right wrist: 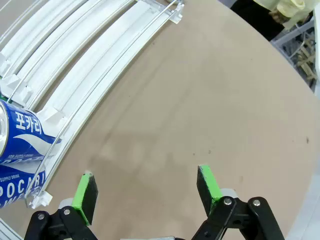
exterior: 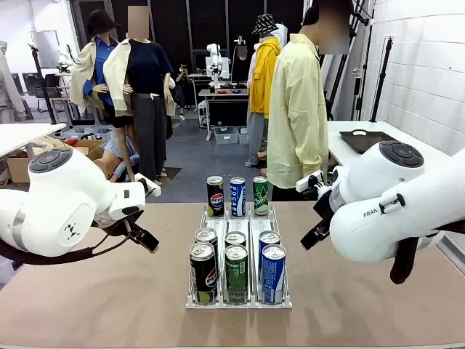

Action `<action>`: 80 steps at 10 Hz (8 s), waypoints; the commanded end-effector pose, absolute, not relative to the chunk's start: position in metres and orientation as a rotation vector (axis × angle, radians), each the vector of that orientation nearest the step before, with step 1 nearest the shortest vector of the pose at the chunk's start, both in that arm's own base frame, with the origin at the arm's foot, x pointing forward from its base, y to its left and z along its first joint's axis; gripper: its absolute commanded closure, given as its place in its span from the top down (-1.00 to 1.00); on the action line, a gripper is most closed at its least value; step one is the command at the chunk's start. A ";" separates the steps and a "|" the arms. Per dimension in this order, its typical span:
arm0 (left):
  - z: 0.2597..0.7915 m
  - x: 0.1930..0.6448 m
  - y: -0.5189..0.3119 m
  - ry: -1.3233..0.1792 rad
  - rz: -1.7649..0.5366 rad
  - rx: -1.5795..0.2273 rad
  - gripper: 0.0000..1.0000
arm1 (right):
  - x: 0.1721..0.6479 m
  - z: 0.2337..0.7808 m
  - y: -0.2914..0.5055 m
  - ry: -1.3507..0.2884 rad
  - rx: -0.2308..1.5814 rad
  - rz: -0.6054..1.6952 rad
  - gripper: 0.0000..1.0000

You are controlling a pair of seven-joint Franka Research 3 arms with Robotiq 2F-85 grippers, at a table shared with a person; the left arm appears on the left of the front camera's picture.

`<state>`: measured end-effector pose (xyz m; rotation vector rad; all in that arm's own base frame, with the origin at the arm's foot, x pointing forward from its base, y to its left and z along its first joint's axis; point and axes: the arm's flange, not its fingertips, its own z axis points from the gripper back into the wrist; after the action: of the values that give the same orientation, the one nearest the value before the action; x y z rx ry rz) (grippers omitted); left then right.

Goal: Retrieve and hand over the desired beverage to the person.
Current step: Pick up a can of the same type that the person held from the Automatic Can Dispenser.

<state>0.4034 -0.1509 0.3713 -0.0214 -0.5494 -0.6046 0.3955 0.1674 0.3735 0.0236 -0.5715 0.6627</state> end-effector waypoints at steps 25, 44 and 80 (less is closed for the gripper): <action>0.545 0.479 -0.037 -0.347 -0.440 -0.727 1.00 | 0.440 0.525 0.005 -0.485 0.721 0.365 1.00; 0.519 0.438 0.119 -0.636 -0.143 -1.103 1.00 | 0.369 0.508 -0.129 -0.774 1.118 0.101 1.00; 0.519 0.438 0.119 -0.636 -0.143 -1.103 1.00 | 0.369 0.508 -0.129 -0.774 1.118 0.101 1.00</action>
<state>0.4381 0.1186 0.5171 -1.0959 -0.6308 -0.1509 0.3677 -0.1295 0.5075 1.1052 -0.7716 0.1005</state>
